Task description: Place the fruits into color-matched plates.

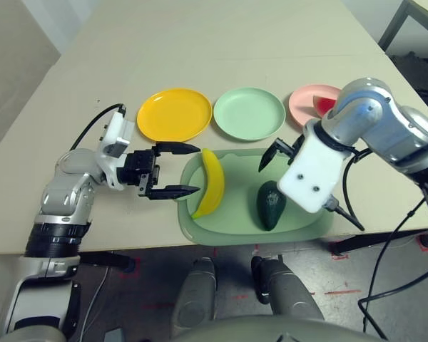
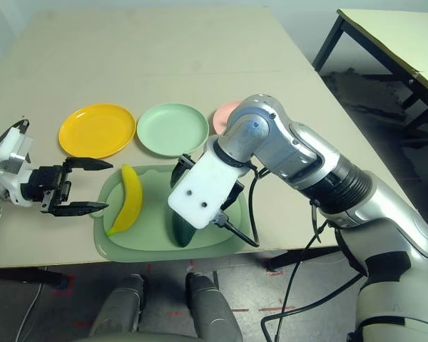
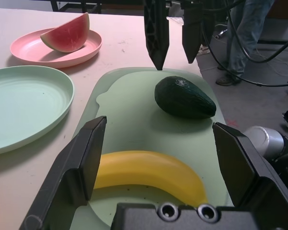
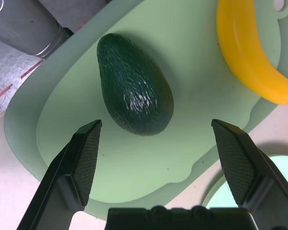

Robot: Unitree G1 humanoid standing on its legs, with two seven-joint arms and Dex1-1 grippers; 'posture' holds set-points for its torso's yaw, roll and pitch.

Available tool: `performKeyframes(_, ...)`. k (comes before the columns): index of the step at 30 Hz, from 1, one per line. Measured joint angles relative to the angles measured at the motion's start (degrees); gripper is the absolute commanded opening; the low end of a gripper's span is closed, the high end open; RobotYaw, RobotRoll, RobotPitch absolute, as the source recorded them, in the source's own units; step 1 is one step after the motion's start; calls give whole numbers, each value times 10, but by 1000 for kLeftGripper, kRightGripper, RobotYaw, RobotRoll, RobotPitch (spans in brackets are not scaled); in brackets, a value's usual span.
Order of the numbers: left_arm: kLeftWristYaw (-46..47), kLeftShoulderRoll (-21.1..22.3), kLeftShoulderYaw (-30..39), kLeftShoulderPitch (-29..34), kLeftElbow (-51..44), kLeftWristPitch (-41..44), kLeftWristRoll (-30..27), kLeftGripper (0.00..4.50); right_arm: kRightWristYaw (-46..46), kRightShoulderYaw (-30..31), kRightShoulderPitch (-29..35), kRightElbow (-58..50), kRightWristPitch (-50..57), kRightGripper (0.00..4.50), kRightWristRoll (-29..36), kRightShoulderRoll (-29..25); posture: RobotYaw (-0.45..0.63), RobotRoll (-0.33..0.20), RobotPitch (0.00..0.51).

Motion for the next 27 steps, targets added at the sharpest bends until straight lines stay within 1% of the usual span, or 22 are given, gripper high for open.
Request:
performKeyframes(7,0,0,0,-2,5,-8,7,4500,1,14,8,5,7,4474,-11,13,46,0,186)
performKeyframes(11,0,0,-1,-5,7,-13,12,4500,1,17,13,26,5,4474,-22,34,52,0,188)
performKeyframes(27,0,3,-1,-9,8,-13,13,4500,2,26,50,48,-12,4474,-59,50,58,0,193)
